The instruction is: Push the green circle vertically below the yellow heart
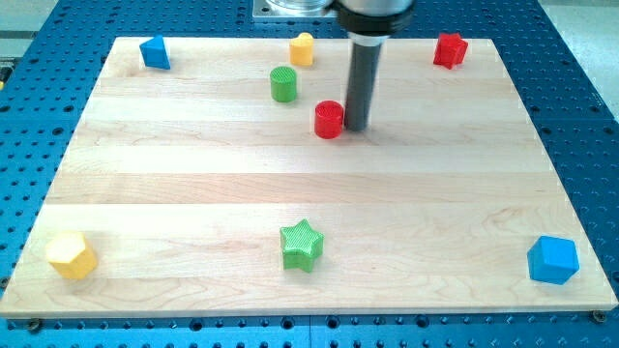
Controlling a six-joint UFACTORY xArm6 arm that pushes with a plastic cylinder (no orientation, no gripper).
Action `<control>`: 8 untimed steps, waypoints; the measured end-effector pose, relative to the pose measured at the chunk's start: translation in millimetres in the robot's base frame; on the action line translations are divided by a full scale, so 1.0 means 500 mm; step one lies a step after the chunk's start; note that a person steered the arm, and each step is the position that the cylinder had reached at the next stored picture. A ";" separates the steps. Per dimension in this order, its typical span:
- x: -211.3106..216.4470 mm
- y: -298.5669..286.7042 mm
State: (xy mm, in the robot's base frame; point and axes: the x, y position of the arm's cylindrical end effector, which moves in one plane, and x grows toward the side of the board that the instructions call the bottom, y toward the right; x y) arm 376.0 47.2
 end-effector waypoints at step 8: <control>-0.032 -0.516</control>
State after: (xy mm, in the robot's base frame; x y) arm 360.2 -210.8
